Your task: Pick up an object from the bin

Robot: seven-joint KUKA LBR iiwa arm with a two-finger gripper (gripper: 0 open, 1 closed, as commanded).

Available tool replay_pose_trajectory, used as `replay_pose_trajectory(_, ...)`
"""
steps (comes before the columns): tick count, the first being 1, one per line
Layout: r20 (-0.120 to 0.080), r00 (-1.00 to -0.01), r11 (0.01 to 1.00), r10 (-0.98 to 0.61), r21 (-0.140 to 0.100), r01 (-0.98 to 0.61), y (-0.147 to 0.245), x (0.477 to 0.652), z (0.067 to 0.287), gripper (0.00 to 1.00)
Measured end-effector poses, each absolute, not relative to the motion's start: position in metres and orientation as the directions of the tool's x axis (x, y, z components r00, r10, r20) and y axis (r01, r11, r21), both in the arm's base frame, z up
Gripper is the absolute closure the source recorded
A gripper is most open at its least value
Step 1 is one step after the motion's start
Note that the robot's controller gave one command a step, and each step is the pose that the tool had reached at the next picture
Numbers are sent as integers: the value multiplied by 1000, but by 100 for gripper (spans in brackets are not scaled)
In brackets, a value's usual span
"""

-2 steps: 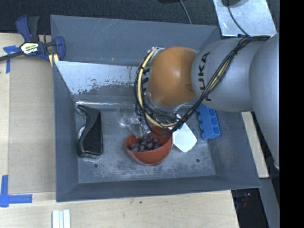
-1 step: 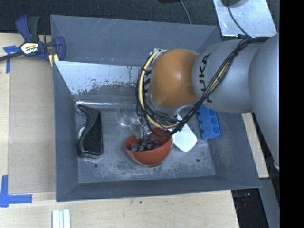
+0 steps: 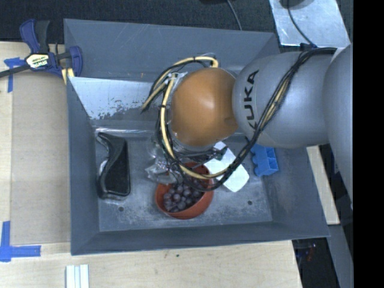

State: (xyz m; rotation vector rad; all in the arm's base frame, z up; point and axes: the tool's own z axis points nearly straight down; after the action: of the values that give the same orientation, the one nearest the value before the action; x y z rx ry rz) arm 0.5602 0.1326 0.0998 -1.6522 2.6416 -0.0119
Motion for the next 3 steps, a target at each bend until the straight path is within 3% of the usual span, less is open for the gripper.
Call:
replay_pose_trajectory(1,-17,-442,442,-897,-19,-897,132,560,100,100)
replay_pose_trajectory(2,-16,-464,464,-886,-16,-886,131,551,200,100)
replay_pose_trajectory(3,-19,-473,473,-881,-18,-881,117,560,121,100)
